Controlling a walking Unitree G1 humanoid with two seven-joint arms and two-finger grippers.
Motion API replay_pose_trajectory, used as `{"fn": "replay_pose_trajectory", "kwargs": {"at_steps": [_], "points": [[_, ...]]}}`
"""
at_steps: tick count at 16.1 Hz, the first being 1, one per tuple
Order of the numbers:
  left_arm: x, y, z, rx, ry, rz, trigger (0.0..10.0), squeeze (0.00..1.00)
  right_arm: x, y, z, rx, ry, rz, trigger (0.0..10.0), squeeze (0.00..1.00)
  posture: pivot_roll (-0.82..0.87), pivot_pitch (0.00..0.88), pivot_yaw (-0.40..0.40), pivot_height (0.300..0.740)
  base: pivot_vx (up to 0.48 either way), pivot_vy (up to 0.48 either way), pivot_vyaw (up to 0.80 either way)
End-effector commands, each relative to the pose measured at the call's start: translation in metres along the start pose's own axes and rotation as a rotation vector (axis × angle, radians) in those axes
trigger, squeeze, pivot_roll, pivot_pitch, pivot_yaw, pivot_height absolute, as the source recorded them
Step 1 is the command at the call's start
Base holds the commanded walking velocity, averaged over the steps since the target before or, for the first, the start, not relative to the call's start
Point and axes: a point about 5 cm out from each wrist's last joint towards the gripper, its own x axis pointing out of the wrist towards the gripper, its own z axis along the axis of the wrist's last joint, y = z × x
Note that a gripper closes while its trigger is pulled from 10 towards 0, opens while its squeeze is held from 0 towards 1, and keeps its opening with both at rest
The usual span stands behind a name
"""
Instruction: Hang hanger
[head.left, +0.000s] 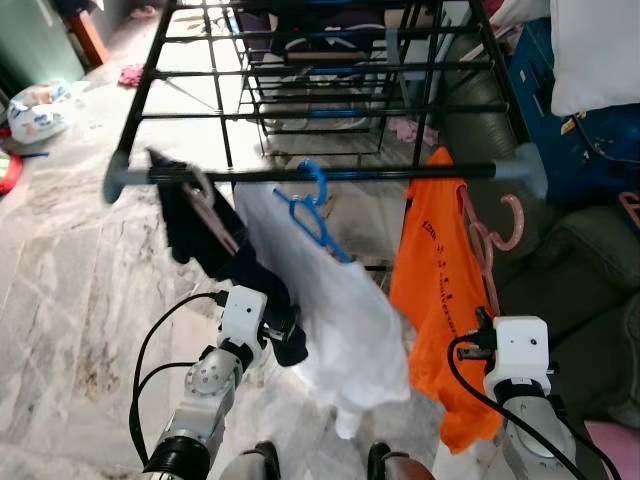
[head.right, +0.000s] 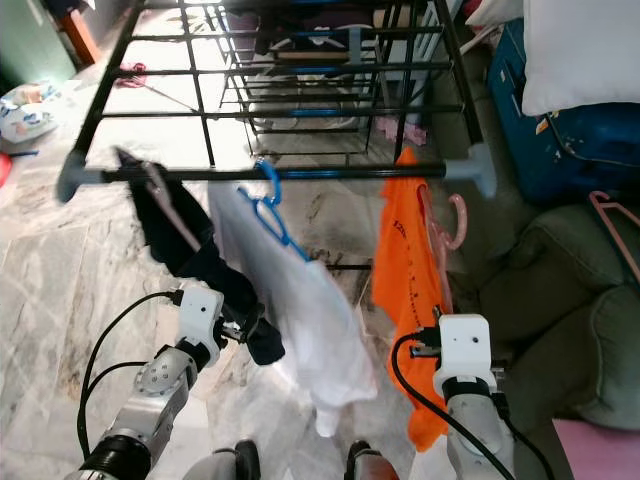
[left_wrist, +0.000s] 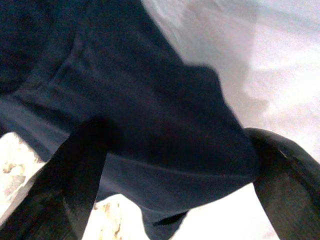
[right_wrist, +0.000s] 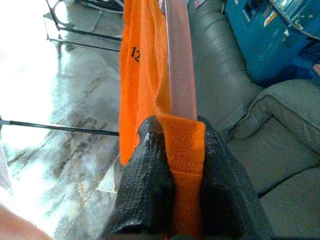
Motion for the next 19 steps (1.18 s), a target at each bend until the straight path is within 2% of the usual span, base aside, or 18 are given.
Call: {"fn": "replay_pose_trajectory", "kwargs": {"at_steps": [1, 7, 10, 19], "points": [[-0.003, 0.001, -0.008, 0.003, 0.034, 0.002, 10.0, 0.0, -0.002, 0.002, 0.002, 0.009, -0.02, 0.008, 10.0, 0.0, -0.12, 0.176, 0.043, 0.74, -0.311, 0.0, 0.0], [-0.003, 0.0, -0.008, 0.007, 0.038, -0.002, 10.0, 0.0, -0.003, 0.004, -0.001, 0.014, 0.0, 0.016, 10.0, 0.0, -0.13, 0.181, 0.044, 0.74, -0.313, 0.0, 0.0], [-0.002, 0.001, -0.008, 0.012, 0.042, -0.002, 10.0, 0.0, -0.004, 0.009, -0.009, 0.072, 0.058, 0.048, 10.0, 0.0, -0.13, 0.183, 0.043, 0.74, -0.316, 0.0, 0.0], [0.002, 0.003, -0.006, 0.018, 0.044, 0.007, 10.0, 0.0, 0.004, 0.017, -0.015, 0.031, 0.091, 0.051, 10.0, 0.0, -0.11, 0.165, 0.044, 0.74, -0.282, 0.0, 0.0]]}}
